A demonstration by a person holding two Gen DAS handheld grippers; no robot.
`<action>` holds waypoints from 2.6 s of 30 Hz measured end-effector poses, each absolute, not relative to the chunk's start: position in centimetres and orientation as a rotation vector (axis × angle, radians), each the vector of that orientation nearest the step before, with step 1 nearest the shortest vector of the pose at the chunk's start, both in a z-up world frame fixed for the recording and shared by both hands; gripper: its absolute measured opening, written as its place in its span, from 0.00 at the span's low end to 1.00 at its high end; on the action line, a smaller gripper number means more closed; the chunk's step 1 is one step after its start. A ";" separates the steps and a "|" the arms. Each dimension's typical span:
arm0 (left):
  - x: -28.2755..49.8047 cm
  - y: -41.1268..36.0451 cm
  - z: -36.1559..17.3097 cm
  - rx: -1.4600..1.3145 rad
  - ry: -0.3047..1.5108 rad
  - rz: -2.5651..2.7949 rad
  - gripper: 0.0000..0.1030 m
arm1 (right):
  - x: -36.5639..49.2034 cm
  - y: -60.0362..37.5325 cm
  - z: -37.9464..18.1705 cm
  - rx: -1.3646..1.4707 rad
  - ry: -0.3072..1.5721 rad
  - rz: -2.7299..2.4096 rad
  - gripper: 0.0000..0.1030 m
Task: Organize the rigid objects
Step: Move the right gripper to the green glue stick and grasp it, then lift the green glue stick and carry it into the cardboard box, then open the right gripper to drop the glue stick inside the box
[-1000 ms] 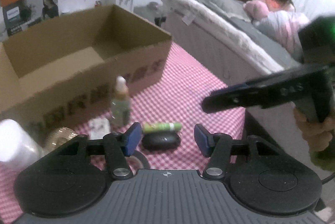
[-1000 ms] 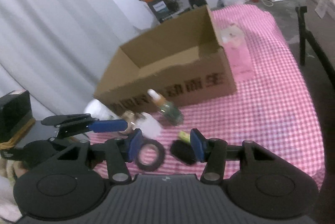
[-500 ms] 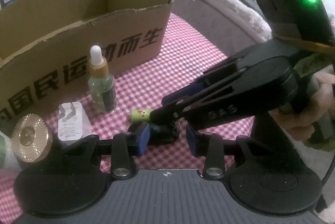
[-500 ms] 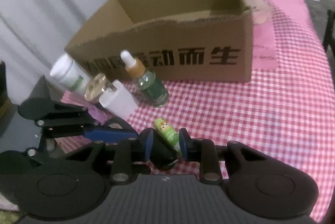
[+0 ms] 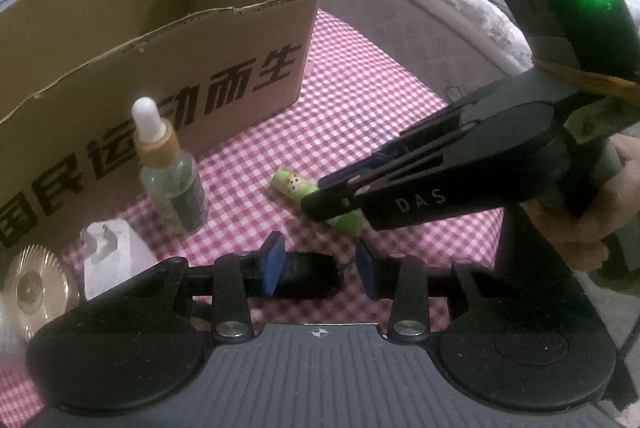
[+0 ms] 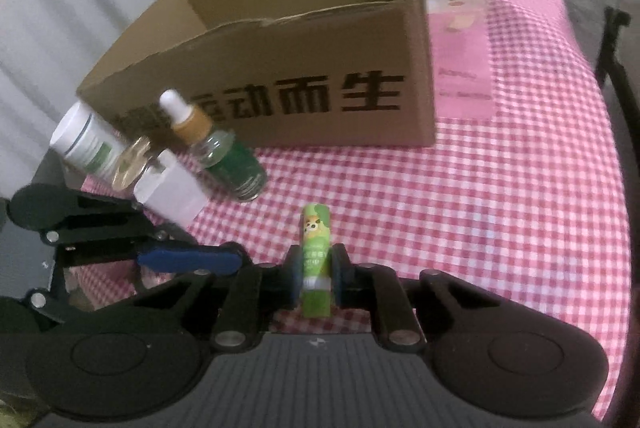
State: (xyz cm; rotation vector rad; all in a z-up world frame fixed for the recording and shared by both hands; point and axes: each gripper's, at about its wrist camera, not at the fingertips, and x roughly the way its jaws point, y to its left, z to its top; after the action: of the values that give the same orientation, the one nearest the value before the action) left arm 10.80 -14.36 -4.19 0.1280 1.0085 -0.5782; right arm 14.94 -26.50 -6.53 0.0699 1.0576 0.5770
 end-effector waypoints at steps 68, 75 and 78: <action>22.1 5.0 6.1 -0.055 0.803 -0.192 0.43 | 36.8 -5.4 -3.2 0.374 1.311 0.735 0.16; 20.6 6.0 7.0 -0.087 0.755 -0.179 0.48 | 37.9 -4.1 -3.3 0.366 1.309 0.747 0.17; 20.0 6.2 7.2 -0.102 0.739 -0.191 0.52 | 38.2 -4.8 -2.9 0.388 1.291 0.756 0.17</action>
State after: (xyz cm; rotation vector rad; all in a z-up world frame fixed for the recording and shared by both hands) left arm 20.02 6.22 7.22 -0.1024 0.7392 -0.1907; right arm 38.22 -4.83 -2.88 0.3881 1.2905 0.7556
